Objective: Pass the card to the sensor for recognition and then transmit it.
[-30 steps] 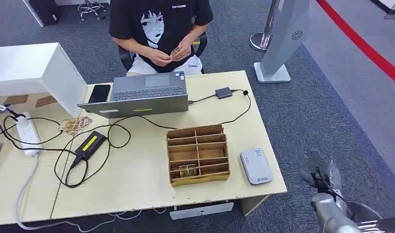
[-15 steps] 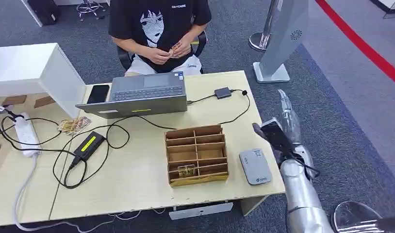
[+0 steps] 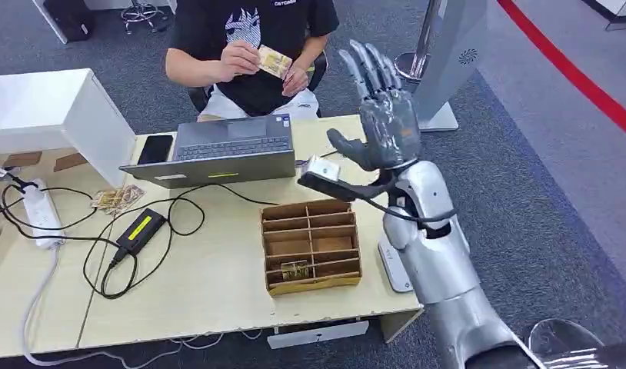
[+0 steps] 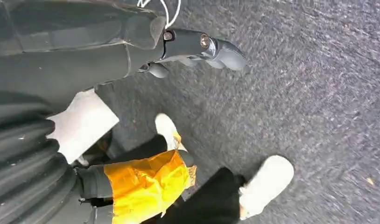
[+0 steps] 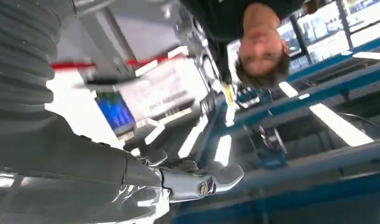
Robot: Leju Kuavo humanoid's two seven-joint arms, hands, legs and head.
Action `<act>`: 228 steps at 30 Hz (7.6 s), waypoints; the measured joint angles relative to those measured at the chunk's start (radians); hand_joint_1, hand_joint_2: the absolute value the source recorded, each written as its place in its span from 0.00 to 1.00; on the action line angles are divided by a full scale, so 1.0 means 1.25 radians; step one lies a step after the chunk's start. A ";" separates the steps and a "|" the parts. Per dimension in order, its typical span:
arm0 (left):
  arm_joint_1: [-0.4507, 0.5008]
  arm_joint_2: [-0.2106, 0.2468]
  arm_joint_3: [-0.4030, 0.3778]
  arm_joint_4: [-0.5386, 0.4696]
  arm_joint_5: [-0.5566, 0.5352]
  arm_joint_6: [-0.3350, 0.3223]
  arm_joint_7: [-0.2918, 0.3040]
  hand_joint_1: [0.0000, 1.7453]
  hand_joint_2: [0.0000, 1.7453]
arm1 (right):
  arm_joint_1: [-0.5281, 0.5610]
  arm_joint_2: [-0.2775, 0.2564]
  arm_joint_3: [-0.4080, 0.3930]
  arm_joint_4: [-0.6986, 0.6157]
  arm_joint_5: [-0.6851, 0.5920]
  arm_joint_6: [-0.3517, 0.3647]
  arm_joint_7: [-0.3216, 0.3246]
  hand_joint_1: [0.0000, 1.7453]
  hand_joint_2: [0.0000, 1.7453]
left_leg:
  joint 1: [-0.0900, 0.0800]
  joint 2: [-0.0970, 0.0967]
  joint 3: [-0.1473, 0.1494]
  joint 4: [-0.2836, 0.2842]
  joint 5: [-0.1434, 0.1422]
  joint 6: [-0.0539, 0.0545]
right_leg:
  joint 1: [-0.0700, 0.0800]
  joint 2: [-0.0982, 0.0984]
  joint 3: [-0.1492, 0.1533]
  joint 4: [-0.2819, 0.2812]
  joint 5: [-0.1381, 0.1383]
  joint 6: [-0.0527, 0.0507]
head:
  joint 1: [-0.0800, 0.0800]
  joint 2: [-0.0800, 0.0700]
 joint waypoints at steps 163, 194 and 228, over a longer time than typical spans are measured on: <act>0.044 0.125 -0.031 0.000 0.196 0.081 -0.064 0.00 1.00 | 0.143 -0.644 0.340 0.274 -0.636 0.359 -0.209 1.00 1.00 | 0.001 -0.002 0.001 0.000 -0.003 0.000 | 0.001 -0.002 0.002 -0.001 -0.002 0.000 | 0.000 0.000; 0.033 0.093 0.205 0.007 0.428 0.016 -0.007 0.00 1.00 | -0.202 0.063 0.117 0.373 -0.583 0.276 0.096 1.00 1.00 | 0.003 0.000 0.003 0.000 -0.001 -0.005 | 0.004 0.001 0.002 0.002 -0.002 -0.005 | 0.000 0.000; 0.049 0.089 0.385 0.019 0.571 0.046 0.037 0.00 1.00 | -0.260 0.048 0.154 0.290 -0.785 0.313 0.048 0.00 1.00 | 0.005 -0.002 0.003 0.000 -0.003 -0.007 | 0.005 0.000 0.002 0.001 -0.003 -0.005 | 0.000 0.000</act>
